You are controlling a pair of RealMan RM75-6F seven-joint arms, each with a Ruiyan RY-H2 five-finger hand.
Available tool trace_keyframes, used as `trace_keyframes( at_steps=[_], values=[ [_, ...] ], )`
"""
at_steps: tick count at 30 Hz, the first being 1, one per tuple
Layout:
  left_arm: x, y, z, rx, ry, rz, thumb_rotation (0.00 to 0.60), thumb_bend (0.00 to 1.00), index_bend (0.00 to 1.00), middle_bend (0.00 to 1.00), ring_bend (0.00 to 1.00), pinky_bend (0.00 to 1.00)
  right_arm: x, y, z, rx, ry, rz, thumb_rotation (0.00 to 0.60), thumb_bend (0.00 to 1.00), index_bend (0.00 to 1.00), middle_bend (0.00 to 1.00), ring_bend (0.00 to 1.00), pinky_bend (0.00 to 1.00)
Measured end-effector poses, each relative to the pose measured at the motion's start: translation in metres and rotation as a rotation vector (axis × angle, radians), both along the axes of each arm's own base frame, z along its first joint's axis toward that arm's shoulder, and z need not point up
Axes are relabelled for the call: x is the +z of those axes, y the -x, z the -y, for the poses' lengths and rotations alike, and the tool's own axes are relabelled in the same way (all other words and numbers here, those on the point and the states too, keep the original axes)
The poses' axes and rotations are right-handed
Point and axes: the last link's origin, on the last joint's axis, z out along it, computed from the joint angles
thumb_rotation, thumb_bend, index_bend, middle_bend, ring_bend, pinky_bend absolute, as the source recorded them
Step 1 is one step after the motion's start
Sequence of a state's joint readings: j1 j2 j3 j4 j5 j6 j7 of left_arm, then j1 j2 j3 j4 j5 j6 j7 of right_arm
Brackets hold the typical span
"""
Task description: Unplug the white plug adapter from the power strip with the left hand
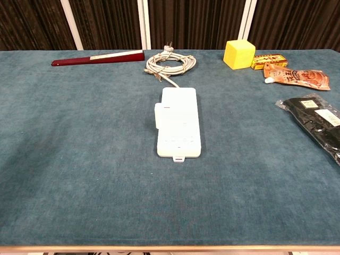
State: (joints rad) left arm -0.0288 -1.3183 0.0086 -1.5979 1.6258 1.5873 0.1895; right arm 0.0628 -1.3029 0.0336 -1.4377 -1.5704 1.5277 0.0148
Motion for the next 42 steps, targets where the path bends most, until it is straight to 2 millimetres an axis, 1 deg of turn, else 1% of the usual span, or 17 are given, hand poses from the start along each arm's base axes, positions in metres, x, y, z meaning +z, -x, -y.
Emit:
trace_keyframes(
  at_steps=[10,20,25,28,31,36,38,42],
  values=[
    [-0.002,0.001,0.000,0.002,0.008,-0.001,0.600,0.00,0.02,0.00,0.00,0.02,0.002,0.001,0.001,-0.007,0.004,0.006,0.600,0.48,0.00,0.00,0.00,0.00],
    [-0.003,-0.003,-0.001,-0.009,0.009,0.007,0.600,0.00,0.02,0.00,0.00,0.02,0.004,-0.005,-0.001,0.018,0.005,0.024,0.600,0.48,0.00,0.00,0.00,0.00],
    [-0.003,-0.002,-0.001,-0.001,0.015,0.004,0.600,0.00,0.02,0.00,0.00,0.02,0.003,-0.011,-0.001,0.053,-0.010,0.032,0.600,0.48,0.00,0.00,0.00,0.00],
    [-0.004,-0.001,-0.002,0.004,0.020,0.004,0.600,0.00,0.02,0.00,0.00,0.02,0.001,-0.018,0.001,0.093,-0.027,0.043,0.600,0.48,0.00,0.03,0.00,0.02],
    [-0.005,-0.001,-0.003,0.007,0.026,0.006,0.600,0.00,0.02,0.00,0.00,0.02,-0.004,-0.031,0.007,0.145,-0.056,0.056,0.600,0.48,0.00,0.06,0.00,0.04],
    [-0.008,-0.004,-0.008,0.020,0.040,0.026,0.600,0.00,0.03,0.00,0.00,0.02,-0.019,-0.057,0.019,0.227,-0.128,0.057,0.600,0.48,0.00,0.07,0.00,0.04],
    [-0.009,-0.008,-0.011,0.021,0.050,0.044,0.600,0.00,0.03,0.00,0.00,0.02,-0.027,-0.068,0.023,0.257,-0.164,0.041,0.600,0.48,0.00,0.07,0.00,0.04],
    [-0.007,-0.026,-0.026,-0.011,0.059,0.073,0.600,0.00,0.04,0.00,0.00,0.02,-0.047,-0.088,0.028,0.302,-0.238,0.010,0.600,0.48,0.01,0.08,0.00,0.05]
  ],
)
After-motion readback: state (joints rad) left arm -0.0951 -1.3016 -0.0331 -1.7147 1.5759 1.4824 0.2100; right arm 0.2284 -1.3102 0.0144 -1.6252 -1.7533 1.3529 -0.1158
